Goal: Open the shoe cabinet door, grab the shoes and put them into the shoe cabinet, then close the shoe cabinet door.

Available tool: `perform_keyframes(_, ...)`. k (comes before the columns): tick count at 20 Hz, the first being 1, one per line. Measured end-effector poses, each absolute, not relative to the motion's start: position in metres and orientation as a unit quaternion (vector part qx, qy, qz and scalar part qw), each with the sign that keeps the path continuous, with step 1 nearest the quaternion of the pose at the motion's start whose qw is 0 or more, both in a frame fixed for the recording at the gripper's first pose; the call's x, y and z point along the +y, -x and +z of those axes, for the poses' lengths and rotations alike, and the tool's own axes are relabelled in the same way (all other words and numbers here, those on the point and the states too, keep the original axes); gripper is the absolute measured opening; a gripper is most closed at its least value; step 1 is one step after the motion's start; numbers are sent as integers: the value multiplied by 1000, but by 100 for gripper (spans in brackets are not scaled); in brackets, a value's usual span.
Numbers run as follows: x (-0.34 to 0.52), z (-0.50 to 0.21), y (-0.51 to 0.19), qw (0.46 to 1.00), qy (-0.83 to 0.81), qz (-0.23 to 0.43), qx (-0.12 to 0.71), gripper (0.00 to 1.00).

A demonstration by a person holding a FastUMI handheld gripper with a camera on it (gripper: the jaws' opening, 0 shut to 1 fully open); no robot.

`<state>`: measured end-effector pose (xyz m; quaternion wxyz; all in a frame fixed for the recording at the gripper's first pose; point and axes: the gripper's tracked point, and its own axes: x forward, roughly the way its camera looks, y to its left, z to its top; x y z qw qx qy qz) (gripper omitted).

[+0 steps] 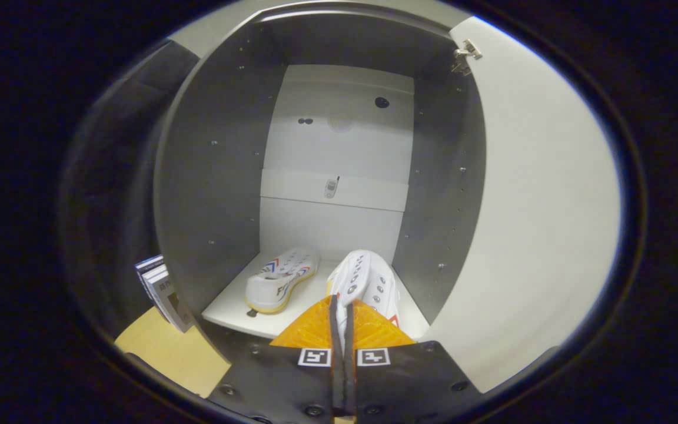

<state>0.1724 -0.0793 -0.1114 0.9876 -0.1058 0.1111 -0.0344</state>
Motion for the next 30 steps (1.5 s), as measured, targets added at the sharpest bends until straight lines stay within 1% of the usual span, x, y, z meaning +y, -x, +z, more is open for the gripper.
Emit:
perform_keyframes(5, -103, -133, -253, 985, 112, -30, 128, 2)
perform_keyframes(9, -105, -162, -293, 982, 107, -19, 153, 2)
perform_keyframes(16, -96, -186, -314, 978, 108, -3, 177, 2)
perform_keyframes(21, -101, -193, -317, 976, 108, -18, 190, 3)
perform_keyframes(23, -103, -195, -316, 975, 100, -23, 195, 14)
perform_keyframes(25, -113, -197, -322, 975, 101, -41, 196, 29)
perform_keyframes(30, -117, -191, -323, 977, 88, -51, 189, 67)
